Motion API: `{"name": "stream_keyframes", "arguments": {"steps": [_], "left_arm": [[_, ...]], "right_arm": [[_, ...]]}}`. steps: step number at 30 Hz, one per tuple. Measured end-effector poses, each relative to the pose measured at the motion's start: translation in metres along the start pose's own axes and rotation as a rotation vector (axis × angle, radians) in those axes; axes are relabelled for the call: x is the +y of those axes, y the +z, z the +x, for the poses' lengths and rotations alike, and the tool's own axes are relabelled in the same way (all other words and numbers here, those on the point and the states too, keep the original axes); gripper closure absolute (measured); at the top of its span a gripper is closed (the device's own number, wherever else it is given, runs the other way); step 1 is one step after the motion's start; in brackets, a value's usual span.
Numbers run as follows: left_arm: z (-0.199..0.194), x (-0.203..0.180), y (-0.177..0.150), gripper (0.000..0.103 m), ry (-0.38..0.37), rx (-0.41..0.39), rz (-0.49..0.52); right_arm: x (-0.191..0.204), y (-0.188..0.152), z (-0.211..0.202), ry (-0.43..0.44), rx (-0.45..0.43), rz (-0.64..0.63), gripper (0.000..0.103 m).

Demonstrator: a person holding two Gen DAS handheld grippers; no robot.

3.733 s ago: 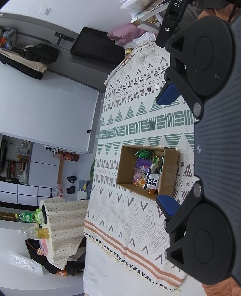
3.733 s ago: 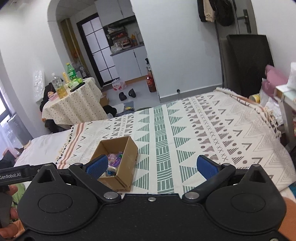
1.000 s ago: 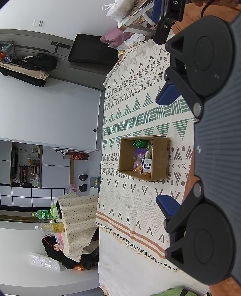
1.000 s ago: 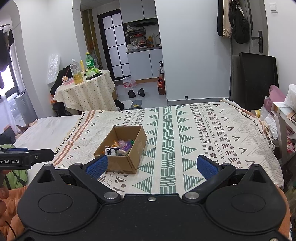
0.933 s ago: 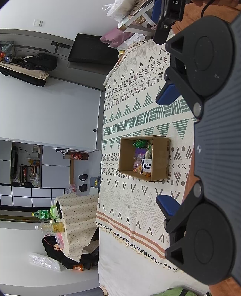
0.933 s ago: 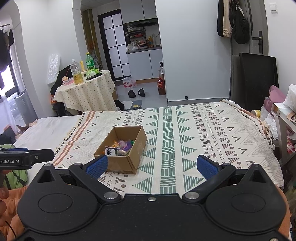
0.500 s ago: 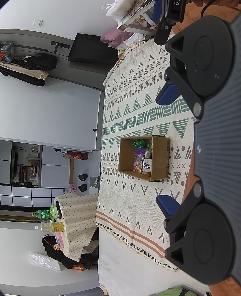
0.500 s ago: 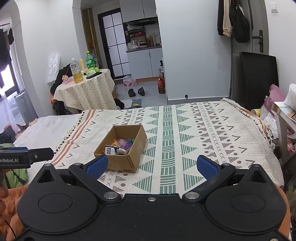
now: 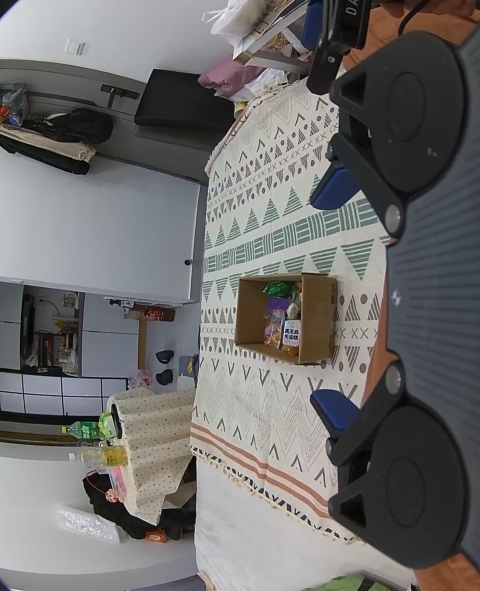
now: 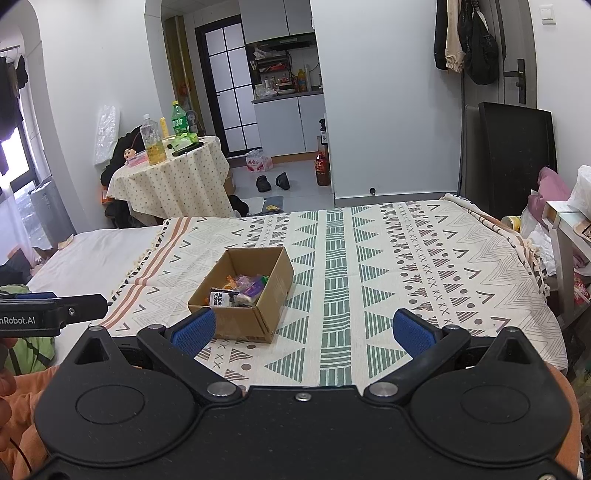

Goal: Organize snacks

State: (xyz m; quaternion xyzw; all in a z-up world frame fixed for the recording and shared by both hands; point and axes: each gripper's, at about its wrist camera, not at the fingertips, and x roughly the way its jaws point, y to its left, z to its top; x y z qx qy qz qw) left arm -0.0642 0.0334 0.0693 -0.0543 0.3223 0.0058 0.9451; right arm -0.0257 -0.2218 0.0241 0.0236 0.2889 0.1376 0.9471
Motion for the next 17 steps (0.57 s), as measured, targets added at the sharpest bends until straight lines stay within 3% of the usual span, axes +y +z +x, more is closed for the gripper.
{"name": "stream_keyframes", "arguments": {"steps": [17], "left_arm": [[0.0036,0.0040,0.0014,0.000,0.025,0.027,-0.013]], "right_arm": [[-0.0008,-0.0030,0.0003,-0.001,0.005,0.003,0.000]]}}
